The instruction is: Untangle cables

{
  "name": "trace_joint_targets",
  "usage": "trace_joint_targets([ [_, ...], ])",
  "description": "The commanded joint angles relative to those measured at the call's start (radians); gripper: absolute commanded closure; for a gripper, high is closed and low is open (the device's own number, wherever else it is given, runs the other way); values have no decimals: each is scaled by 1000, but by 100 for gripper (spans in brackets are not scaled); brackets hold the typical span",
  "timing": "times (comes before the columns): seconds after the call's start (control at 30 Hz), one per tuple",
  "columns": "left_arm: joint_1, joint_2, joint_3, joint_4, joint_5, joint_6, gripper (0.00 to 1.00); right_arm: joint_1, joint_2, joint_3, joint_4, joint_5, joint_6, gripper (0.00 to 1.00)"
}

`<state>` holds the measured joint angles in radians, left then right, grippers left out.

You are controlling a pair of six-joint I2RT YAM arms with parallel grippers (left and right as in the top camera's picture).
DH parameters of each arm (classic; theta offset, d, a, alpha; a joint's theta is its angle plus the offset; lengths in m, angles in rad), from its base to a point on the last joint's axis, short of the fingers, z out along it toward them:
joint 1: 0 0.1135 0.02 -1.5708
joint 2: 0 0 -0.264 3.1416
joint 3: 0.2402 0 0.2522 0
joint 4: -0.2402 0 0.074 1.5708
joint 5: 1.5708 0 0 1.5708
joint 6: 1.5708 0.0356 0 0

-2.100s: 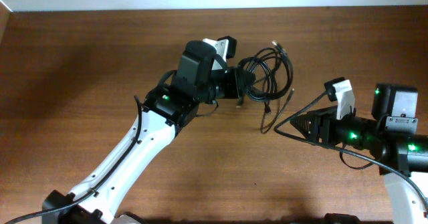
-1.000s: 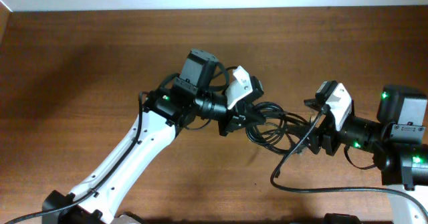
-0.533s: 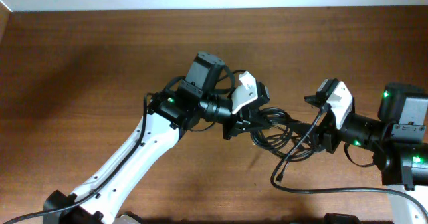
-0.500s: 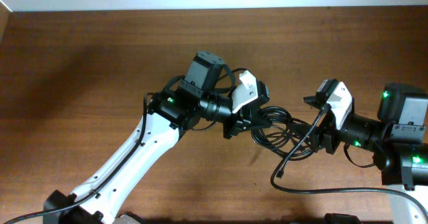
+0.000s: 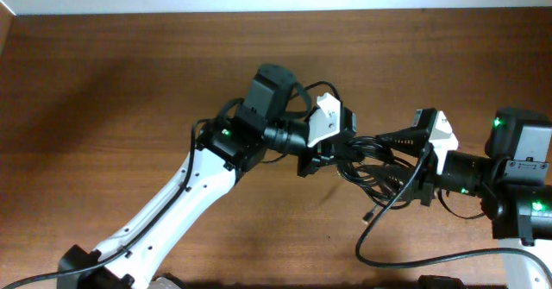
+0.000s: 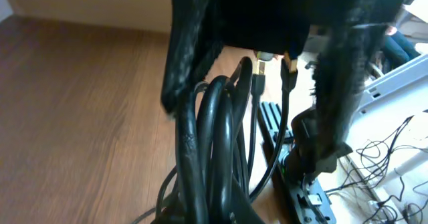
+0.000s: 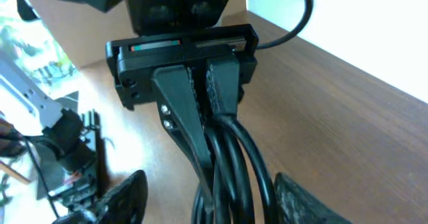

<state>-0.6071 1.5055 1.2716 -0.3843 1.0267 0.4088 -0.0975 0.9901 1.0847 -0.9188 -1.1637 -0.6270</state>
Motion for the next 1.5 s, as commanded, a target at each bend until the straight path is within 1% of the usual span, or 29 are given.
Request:
trace_joint_targets([
  [0.0, -8, -16, 8, 25, 58, 16, 100, -1, 0, 19, -9, -30, -2, 54],
  [0.07, -8, -16, 8, 32, 59, 16, 100, -1, 5, 19, -12, -21, -2, 64],
  [0.13, -8, -16, 8, 32, 58, 16, 100, -1, 13, 19, -13, -13, -1, 94],
  [0.17, -8, -16, 8, 32, 58, 15, 100, -1, 18, 19, -13, -14, -1, 96],
  [0.27, -7, -16, 8, 32, 58, 8, 96, -1, 24, 19, -12, -13, -1, 96],
  [0.3, -7, -16, 8, 32, 58, 8, 94, -1, 26, 19, -12, -13, -2, 96],
  [0.33, -7, -16, 8, 32, 58, 8, 87, -1, 26, 19, -10, -10, -2, 96],
  [0.4, -7, -16, 8, 32, 58, 8, 85, -1, 26, 19, -8, -9, -2, 96],
  [0.43, -7, -16, 8, 32, 58, 8, 76, -1, 26, 19, -8, -5, -1, 96],
  [0.47, -7, -16, 8, 32, 58, -1, 53, -1, 26, 19, -8, 0, -1, 96],
  [0.5, -7, -16, 8, 32, 58, -21, 11, -1, 26, 19, -8, 8, -1, 96],
  [0.53, -5, -17, 8, 32, 58, -43, 1, -1, 26, 19, -7, 17, -1, 96],
  [0.63, 7, -17, 8, 16, 50, -132, 1, -3, 26, 19, 27, 37, 40, 96],
  [0.77, 51, -18, 8, -38, 50, -235, 1, -3, 26, 19, 116, 159, 218, 96],
  [0.87, 86, -17, 8, -67, 50, -322, 1, -4, 26, 19, 164, 163, 285, 96],
  [0.93, 104, -17, 8, -82, 49, -411, 1, -10, 26, 19, 210, 159, 359, 96],
  [0.97, 105, -17, 8, -81, 43, -428, 1, -10, 26, 19, 217, 142, 359, 96],
  [1.0, 105, -17, 8, -81, 5, -485, 1, -10, 26, 19, 229, 92, 359, 96],
  [1.13, 104, -17, 8, -80, -75, -626, 1, -10, 26, 19, 254, 0, 359, 96],
  [1.23, 104, -17, 8, -80, -83, -717, 1, -10, 26, 19, 266, -16, 359, 96],
  [1.3, 97, -17, 7, -85, -120, -808, 1, -10, 26, 19, 290, -37, 359, 96],
  [1.4, 72, -17, 7, -89, -201, -873, 1, -10, 26, 19, 335, -83, 359, 96],
  [1.47, 65, -17, 7, -89, -225, -909, 1, -10, 26, 19, 339, -82, 359, 96],
])
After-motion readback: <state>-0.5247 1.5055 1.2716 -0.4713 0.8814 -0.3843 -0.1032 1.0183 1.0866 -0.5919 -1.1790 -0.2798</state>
